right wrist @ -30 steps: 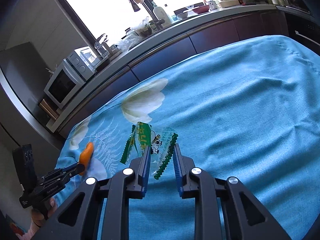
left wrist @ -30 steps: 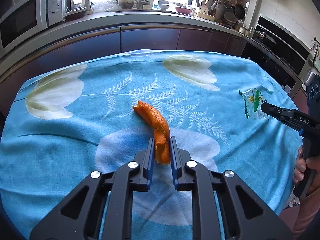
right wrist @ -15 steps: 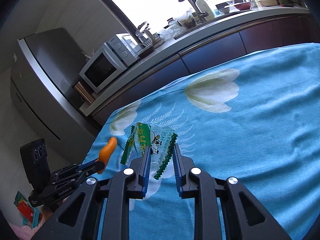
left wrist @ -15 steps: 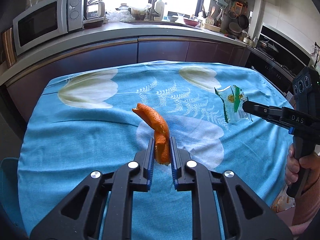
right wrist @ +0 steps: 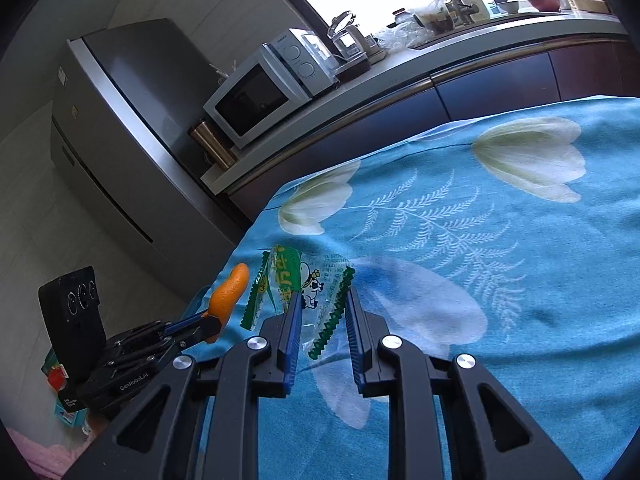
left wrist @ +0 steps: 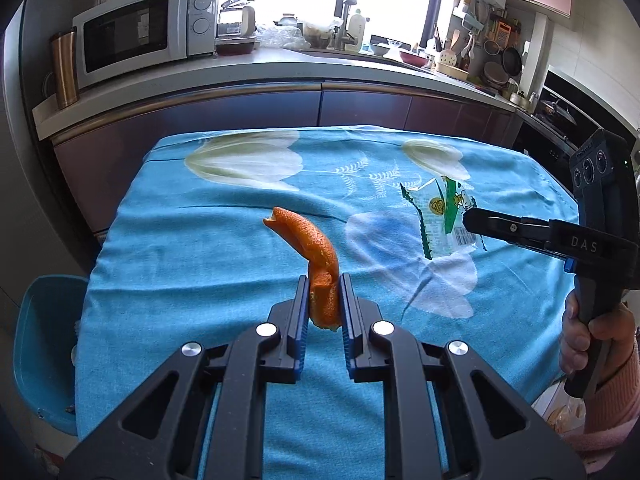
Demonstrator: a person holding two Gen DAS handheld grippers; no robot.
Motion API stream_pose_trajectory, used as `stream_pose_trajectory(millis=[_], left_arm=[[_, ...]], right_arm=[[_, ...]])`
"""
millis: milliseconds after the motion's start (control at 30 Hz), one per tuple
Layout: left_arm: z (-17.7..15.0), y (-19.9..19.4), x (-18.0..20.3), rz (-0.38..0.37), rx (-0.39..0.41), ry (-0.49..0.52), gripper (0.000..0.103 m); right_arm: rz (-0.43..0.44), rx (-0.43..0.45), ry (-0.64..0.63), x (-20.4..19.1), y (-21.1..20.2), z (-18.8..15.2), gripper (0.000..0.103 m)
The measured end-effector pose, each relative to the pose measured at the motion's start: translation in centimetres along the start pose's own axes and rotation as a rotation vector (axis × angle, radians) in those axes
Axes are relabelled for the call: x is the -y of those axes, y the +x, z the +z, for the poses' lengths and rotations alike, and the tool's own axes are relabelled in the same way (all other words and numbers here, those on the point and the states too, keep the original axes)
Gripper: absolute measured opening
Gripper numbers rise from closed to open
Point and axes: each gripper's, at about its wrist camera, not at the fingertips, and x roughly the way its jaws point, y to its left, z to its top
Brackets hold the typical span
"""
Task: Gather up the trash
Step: 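Lift the orange peel and green-printed wrapper off the table with both tools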
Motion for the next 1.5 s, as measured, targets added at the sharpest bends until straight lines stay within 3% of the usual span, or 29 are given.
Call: stream_pose_trajectory(millis=[633, 1500], left_arm=[[-1.8, -3.1, -3.9, 0.072, 0.024, -0.060, 0.015], [-2.5, -5.3, -6.7, 0.127, 0.041, -0.094, 0.015]], right_arm=[[0.082, -0.075, -0.068, -4.8, 4.4, -0.4, 0.020], [0.127, -0.126, -0.116, -8.0, 7.6, -1.2, 0.020]])
